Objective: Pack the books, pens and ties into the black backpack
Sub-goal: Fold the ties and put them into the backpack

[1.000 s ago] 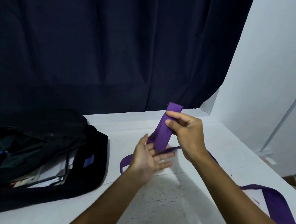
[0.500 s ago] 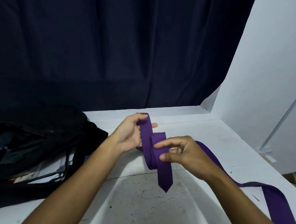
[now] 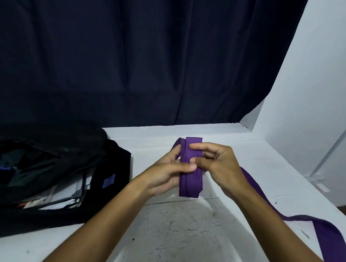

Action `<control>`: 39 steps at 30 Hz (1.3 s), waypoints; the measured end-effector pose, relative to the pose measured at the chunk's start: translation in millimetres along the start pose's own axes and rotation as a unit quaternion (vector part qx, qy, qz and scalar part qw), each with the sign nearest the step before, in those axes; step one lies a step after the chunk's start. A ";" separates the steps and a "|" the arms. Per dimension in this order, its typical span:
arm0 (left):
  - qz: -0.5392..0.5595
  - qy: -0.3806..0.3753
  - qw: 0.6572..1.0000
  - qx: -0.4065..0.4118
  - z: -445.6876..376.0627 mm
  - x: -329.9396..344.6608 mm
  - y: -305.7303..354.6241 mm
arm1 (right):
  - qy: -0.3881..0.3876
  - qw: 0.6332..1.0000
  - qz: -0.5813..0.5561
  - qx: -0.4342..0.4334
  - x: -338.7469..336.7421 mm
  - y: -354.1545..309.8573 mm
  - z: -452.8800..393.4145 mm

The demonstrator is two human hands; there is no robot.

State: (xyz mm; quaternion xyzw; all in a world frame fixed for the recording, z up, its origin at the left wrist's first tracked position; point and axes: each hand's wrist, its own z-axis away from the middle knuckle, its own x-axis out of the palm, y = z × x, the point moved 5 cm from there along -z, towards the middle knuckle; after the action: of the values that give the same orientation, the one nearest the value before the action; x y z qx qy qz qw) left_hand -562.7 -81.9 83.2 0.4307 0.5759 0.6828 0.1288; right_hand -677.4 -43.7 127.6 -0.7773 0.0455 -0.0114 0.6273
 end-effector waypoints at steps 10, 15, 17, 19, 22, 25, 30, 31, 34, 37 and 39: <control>-0.035 -0.009 0.999 0.031 6.8 5.2 -2.8 | -0.006 0.995 0.100 -0.008 3.9 14.9 -2.7; -0.039 -0.010 0.998 0.038 6.4 7.2 -1.3 | -0.025 0.993 0.112 -0.008 7.6 15.4 -0.6; -0.038 -0.009 0.998 0.041 6.7 7.2 -2.1 | -0.012 0.994 0.105 -0.009 7.0 16.1 0.0; -0.032 -0.009 0.999 0.042 7.2 6.4 -2.0 | 0.002 0.997 0.082 -0.003 5.9 18.1 -0.2; -0.029 0.000 0.999 0.038 7.8 6.9 -1.4 | 0.004 0.999 0.054 0.008 6.5 20.2 0.4; -0.029 0.004 0.999 0.042 7.7 7.6 -2.3 | 0.003 0.998 0.055 0.014 7.9 18.8 2.2; -0.032 0.013 0.999 0.037 8.0 6.7 -3.8 | -0.012 0.997 0.029 0.067 8.8 20.2 2.1; -0.030 0.013 0.999 0.033 8.5 7.3 -3.7 | -0.012 0.997 0.022 0.077 7.8 20.9 1.8; -0.032 0.000 0.999 0.023 10.6 6.9 -5.5 | -0.019 0.994 -0.008 0.108 6.8 22.2 2.5; -0.062 0.013 0.998 0.000 11.7 2.2 0.6 | -0.016 0.994 -0.038 0.106 2.7 15.0 3.8; -0.086 0.140 0.986 0.014 8.9 -14.4 13.5 | -0.019 0.994 -0.054 0.089 -3.9 3.2 4.1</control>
State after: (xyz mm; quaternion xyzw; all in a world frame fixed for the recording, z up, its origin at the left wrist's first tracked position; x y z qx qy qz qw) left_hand -543.2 -89.6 88.7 0.2812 0.6328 0.7146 0.0994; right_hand -681.2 -40.1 123.8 -0.7197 -0.0093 -0.0349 0.6934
